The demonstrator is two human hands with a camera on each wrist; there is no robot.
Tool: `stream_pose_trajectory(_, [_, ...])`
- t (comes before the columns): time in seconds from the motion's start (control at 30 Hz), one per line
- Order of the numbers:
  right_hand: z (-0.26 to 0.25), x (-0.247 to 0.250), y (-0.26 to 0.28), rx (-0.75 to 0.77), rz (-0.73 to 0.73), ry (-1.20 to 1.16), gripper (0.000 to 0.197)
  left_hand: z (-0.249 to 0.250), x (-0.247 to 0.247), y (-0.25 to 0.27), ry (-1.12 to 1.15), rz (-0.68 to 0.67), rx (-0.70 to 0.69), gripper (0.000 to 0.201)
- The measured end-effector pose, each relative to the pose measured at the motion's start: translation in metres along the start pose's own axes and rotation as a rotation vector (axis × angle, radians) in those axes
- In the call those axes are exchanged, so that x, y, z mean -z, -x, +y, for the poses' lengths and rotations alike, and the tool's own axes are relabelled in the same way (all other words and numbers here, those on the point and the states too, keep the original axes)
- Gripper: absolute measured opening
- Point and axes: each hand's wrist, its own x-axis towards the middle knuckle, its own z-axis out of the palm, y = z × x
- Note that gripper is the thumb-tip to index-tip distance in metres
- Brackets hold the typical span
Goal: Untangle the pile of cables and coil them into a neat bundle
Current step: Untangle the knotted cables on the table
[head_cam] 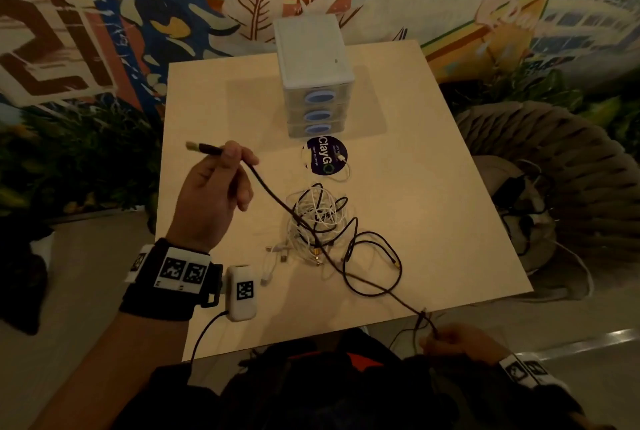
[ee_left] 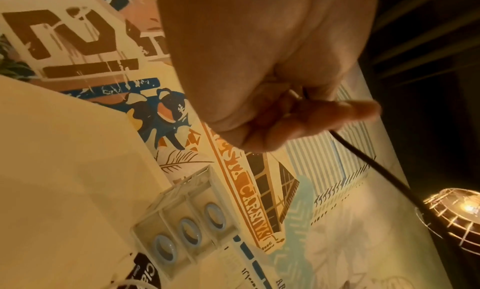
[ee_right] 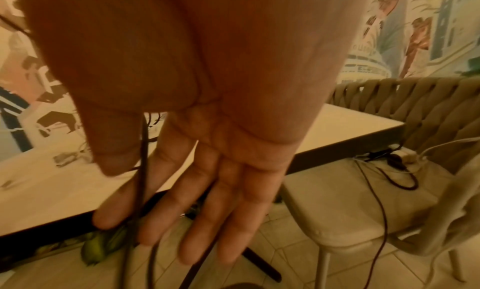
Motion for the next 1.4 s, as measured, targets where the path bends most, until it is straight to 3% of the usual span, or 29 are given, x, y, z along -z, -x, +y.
stream_pose_trajectory(0.1, [0.005, -0.003, -0.017, 0.08, -0.089, 0.137, 0.051, -0.004, 0.0, -0.001, -0.039, -0.018, 0.05, 0.044])
stream_pose_trajectory(0.17, [-0.014, 0.0, -0.016, 0.085, -0.078, 0.179, 0.032, -0.007, -0.002, -0.001, -0.033, -0.019, 0.111, 0.044])
stream_pose_trajectory(0.27, [-0.037, 0.014, -0.017, 0.148, 0.107, 0.202, 0.013, -0.011, -0.005, 0.003, -0.084, -0.063, 0.192, 0.047])
stream_pose_trajectory(0.47, [-0.131, 0.053, -0.016, 0.412, 0.376, 0.211, 0.016, -0.027, -0.013, 0.023, -0.346, -0.164, 0.347, 0.047])
stream_pose_trajectory(0.63, [-0.21, 0.043, -0.045, 0.562, 0.334, 0.378, 0.017, -0.056, -0.013, 0.037, -0.554, -0.263, 0.402, 0.04])
stream_pose_trajectory(0.77, [-0.234, 0.03, -0.08, 0.536, 0.393, 0.423, 0.018, -0.079, -0.008, 0.044, -0.591, -0.207, 0.474, 0.041])
stream_pose_trajectory(0.93, [-0.232, 0.038, -0.107, 0.382, 0.464, 0.469, 0.047, -0.101, -0.001, 0.049, -0.441, -0.162, 0.574, 0.036])
stream_pose_trajectory(1.07, [-0.224, 0.04, -0.111, 0.441, 0.493, 0.473, 0.053, -0.113, -0.005, 0.046, -0.423, -0.165, 0.595, 0.033])
stream_pose_trajectory(1.27, [-0.215, 0.04, -0.096, 0.549, 0.567, 0.409, 0.018, -0.125, -0.02, 0.036, -0.511, -0.212, 0.604, 0.027])
stream_pose_trajectory(1.4, [-0.183, 0.087, -0.086, 0.333, 0.765, 0.032, 0.018, -0.127, -0.025, 0.037, -0.51, -0.201, 0.595, 0.028])
